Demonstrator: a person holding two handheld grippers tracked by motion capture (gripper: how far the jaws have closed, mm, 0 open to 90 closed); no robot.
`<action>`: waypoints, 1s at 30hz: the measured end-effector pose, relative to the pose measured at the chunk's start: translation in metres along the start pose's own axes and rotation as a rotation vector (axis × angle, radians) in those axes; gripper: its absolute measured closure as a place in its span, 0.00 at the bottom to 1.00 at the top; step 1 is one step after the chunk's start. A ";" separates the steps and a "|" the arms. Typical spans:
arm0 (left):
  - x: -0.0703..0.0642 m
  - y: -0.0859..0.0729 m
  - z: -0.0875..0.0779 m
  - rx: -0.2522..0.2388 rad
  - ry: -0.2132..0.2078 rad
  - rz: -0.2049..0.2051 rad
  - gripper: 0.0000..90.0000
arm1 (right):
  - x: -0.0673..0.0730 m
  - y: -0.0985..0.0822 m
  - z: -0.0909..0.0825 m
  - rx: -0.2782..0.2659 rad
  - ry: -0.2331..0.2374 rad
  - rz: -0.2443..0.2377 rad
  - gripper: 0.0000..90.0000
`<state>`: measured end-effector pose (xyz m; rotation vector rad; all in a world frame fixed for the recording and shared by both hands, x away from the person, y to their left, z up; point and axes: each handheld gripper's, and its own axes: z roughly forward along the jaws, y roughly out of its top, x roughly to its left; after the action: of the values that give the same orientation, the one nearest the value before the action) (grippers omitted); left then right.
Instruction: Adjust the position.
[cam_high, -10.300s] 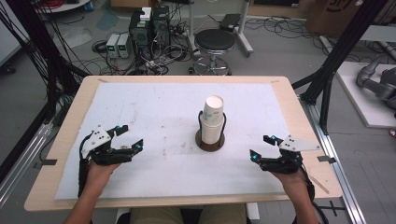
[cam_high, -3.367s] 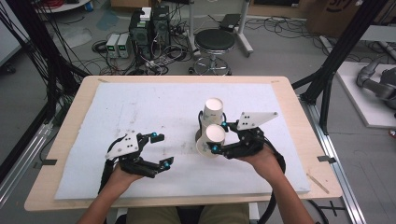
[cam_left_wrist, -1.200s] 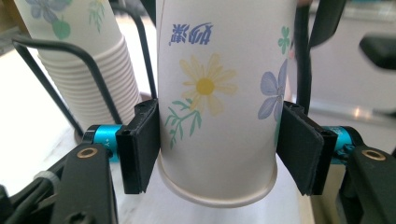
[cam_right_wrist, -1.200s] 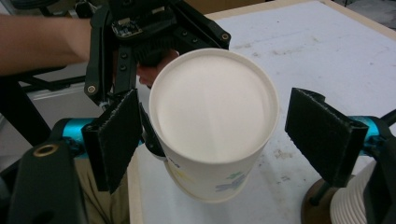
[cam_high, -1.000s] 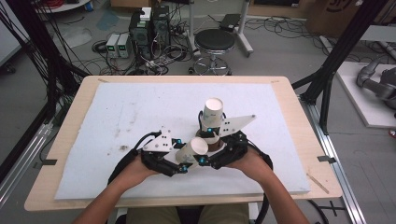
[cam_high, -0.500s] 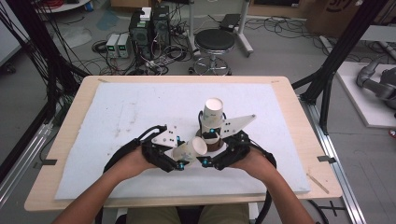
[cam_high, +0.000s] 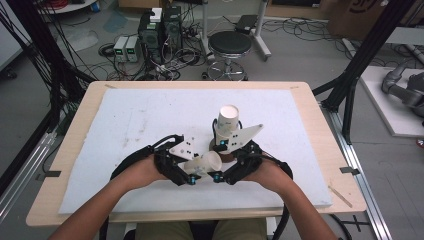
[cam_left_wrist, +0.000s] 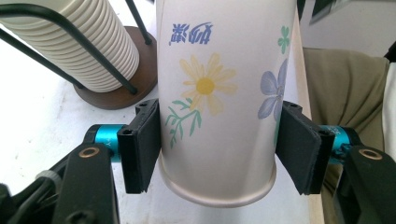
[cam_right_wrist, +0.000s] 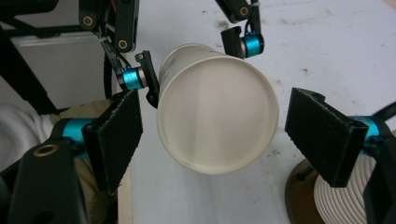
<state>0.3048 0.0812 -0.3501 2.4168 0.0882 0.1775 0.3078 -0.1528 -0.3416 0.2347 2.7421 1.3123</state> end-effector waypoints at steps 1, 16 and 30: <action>0.000 0.000 0.000 -0.001 -0.004 0.001 0.39 | 0.000 0.002 0.003 0.015 0.011 -0.011 0.22; -0.003 0.000 0.006 0.021 -0.041 0.017 0.39 | -0.001 0.006 0.013 0.084 0.074 -0.071 0.41; -0.003 -0.037 -0.005 -0.243 -0.002 -0.119 0.20 | -0.003 -0.008 0.007 0.070 0.070 -0.025 0.41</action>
<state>0.3004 0.1118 -0.3708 2.1625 0.1978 0.1236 0.3112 -0.1531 -0.3516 0.1617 2.8426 1.2433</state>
